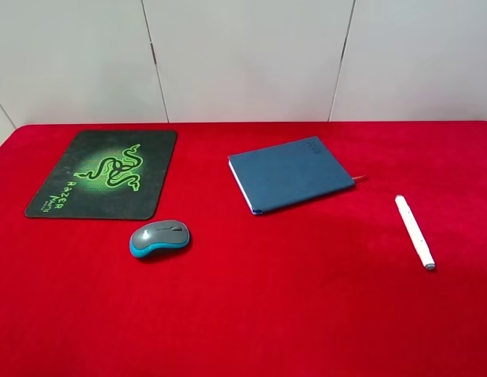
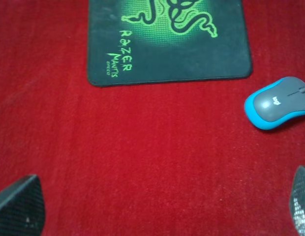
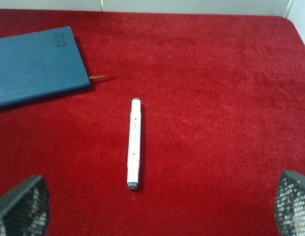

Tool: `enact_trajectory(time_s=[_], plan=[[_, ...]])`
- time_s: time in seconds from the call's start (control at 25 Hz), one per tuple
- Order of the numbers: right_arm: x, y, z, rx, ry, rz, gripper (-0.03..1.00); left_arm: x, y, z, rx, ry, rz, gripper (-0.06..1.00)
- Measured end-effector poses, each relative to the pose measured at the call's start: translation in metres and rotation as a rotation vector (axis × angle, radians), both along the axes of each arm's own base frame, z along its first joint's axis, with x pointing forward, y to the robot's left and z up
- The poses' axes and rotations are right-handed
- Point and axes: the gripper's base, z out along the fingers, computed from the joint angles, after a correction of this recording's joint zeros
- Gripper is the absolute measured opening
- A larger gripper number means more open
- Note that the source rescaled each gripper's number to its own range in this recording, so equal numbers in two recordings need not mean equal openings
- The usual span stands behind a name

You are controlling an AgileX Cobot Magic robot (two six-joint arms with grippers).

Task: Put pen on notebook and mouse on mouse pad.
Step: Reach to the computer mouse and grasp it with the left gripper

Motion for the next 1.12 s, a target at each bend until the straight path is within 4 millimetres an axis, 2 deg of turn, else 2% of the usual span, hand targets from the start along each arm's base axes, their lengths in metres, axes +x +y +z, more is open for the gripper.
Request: enact_trajectory(time_s=[0.2, 0.36, 0.68, 0.88, 1.12], plan=[[0.0, 0.0, 0.0, 0.0, 0.0, 0.0, 1.0, 0.034, -0.009, 0.003, 0.006, 0.098, -0.083, 1.0], [0.0, 0.0, 0.0, 0.0, 0.0, 0.0, 1.0, 0.065, -0.017, -0.005, 0.017, 0.206, -0.131, 1.0], [0.0, 0.0, 0.0, 0.0, 0.0, 0.0, 1.0, 0.131, -0.036, -0.037, -0.006, 0.404, -0.269, 1.0], [0.0, 0.0, 0.0, 0.0, 0.0, 0.0, 1.0, 0.16, -0.044, -0.053, -0.001, 0.477, -0.335, 1.0], [0.0, 0.0, 0.0, 0.0, 0.0, 0.0, 1.0, 0.189, -0.069, -0.078, 0.069, 0.569, -0.444, 1.0]])
